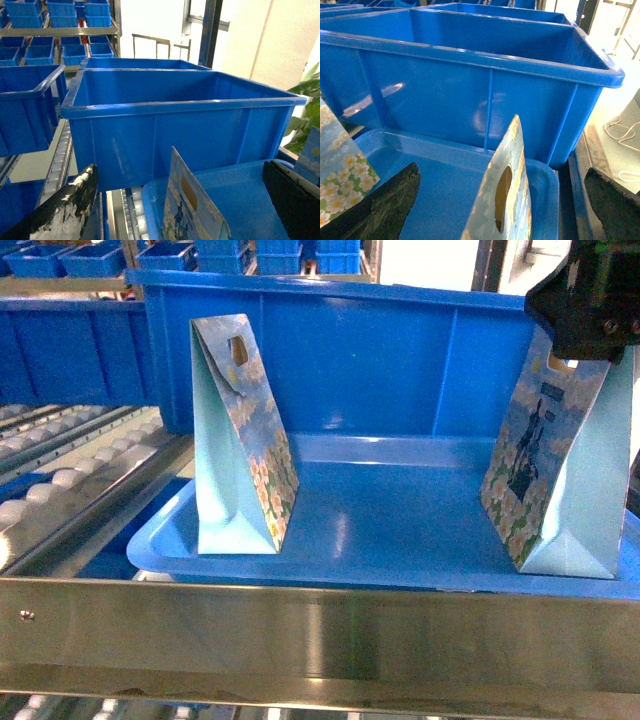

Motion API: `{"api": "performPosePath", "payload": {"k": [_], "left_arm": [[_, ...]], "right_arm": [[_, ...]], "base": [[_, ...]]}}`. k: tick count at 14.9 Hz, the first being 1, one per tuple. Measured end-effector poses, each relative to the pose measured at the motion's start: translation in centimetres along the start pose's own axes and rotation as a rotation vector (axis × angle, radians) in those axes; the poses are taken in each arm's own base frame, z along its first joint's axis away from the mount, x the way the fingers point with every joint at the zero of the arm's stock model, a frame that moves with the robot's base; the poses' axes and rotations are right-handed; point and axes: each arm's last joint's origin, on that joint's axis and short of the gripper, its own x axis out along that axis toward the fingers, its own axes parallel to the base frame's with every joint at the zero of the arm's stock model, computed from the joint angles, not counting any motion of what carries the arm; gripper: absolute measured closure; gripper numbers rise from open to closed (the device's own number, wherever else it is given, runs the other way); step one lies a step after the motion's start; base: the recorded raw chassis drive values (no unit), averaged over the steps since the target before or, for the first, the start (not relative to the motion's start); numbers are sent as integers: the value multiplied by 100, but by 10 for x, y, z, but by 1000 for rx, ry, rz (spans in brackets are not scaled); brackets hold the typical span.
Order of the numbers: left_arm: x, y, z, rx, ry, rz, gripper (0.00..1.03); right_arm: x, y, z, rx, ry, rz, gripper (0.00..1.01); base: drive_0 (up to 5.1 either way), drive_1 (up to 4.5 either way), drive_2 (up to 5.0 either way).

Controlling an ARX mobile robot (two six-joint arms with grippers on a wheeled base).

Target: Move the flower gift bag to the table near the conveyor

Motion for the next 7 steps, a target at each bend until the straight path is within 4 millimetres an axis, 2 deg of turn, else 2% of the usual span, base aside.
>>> {"api": "performPosePath", "payload": {"k": [3,7], "left_arm": [[0,0,0,0,0,2,5],[0,0,0,0,0,2,5]], "right_arm": [[21,-10,-4,5,70,-9,3],[42,-11,-16,-14,144,-15,3]], "base": [[0,0,0],[0,0,0]]}}
